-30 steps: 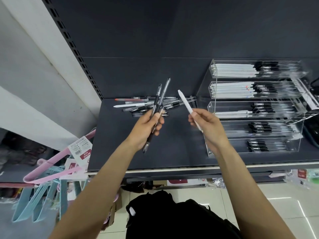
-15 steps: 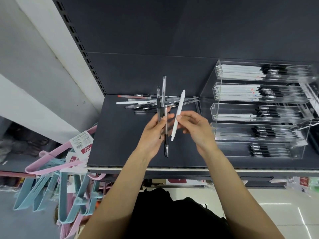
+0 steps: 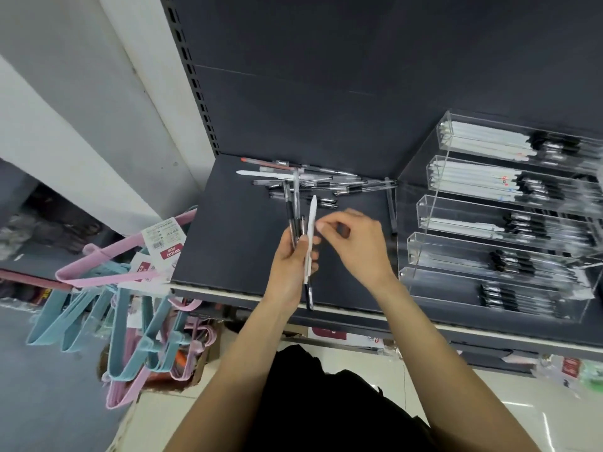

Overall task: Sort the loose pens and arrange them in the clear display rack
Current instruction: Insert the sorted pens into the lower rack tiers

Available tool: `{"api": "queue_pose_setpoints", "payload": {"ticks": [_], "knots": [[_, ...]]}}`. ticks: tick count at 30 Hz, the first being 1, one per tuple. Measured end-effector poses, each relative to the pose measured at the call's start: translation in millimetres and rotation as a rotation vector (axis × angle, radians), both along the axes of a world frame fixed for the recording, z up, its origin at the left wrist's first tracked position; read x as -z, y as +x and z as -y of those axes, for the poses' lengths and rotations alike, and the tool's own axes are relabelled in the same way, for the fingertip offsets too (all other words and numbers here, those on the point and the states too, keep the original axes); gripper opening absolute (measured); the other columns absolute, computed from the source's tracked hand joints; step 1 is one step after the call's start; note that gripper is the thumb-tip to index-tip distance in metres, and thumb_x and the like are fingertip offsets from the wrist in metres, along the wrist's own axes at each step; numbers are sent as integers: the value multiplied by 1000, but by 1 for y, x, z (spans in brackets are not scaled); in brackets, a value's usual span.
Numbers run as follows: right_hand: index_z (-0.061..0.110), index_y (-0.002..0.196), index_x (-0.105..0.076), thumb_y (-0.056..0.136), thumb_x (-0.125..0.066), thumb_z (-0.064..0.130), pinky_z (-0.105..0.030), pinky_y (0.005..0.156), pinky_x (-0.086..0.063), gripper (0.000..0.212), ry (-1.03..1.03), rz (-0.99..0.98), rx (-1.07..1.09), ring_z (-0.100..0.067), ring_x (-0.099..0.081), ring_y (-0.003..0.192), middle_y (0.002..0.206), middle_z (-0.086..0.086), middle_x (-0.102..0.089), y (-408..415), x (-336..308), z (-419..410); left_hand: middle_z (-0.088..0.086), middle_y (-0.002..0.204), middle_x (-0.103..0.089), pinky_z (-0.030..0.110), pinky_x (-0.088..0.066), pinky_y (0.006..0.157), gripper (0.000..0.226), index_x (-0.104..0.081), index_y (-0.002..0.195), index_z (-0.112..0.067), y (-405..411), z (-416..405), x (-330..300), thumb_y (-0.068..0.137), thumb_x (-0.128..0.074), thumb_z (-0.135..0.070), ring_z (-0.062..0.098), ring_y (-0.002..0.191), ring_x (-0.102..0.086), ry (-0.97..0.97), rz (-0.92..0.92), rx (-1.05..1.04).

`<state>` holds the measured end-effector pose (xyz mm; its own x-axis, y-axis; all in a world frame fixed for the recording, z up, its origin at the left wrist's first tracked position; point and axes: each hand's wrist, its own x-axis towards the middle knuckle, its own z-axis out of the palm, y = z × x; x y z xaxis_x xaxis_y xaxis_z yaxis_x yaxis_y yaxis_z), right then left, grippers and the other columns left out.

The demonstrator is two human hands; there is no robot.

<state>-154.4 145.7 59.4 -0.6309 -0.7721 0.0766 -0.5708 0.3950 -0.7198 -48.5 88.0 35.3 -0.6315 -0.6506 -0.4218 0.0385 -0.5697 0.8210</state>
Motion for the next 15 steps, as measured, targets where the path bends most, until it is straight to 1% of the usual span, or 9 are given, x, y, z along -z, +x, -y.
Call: {"api": "queue_pose_setpoints", "payload": {"ticks": [2,4,6,8,10,12,13,15], "knots": [[21,91,-71,85,-68,19,-20,66,-43,7,-51,66,2,-8,-53,67,76,8,-61,-5,-6,10,-6,81,-59,19,-39,57,15,-54,103,-17,8,-1,2,102,-40,-13,3,58,-46,-24,34,-31],[21,101,-68,86,-67,24,-18,69,-43,15,-30,94,-40,-7,-52,69,83,8,-61,-9,-11,25,-5,84,-60,19,-42,58,15,-55,104,-17,16,-2,2,102,-40,-14,3,59,-48,-58,52,-44],[23,117,-61,89,-63,29,-15,73,-43,28,20,140,-118,-8,-55,76,97,7,-61,-9,-16,42,-5,85,-62,18,-45,59,16,-55,110,-12,22,-4,1,102,-41,-15,3,62,-51,-88,55,-50],[26,128,-53,91,-60,30,-11,77,-41,37,50,230,-209,-9,-57,85,104,5,-62,-7,-23,59,-5,87,-64,19,-48,61,21,-53,118,-11,28,-5,1,102,-41,-16,3,65,-54,-95,49,-52],[25,128,-52,92,-60,27,-14,77,-42,37,106,260,-313,-12,-58,86,100,0,-66,-6,-27,74,-4,88,-65,21,-49,63,21,-52,120,-15,34,-6,0,102,-41,-15,5,67,-55,-82,23,-60],[19,122,-57,90,-63,20,-20,75,-42,33,171,304,-402,-14,-58,82,88,-2,-68,-6,-30,86,-4,88,-65,23,-50,65,20,-53,118,-17,39,-7,0,102,-41,-15,7,69,-57,-58,2,-74],[17,118,-59,89,-64,18,-19,75,-43,30,192,333,-437,-13,-60,81,83,0,-68,-6,-31,90,-5,87,-66,23,-51,65,19,-54,117,-17,42,-8,0,102,-42,-15,7,70,-58,-44,-8,-79],[16,114,-64,89,-64,15,-11,75,-44,25,232,354,-514,-11,-62,79,79,0,-69,-3,-32,95,-6,86,-67,22,-52,66,17,-56,112,-18,46,-10,0,101,-43,-15,7,70,-60,-7,-26,-84]]}}
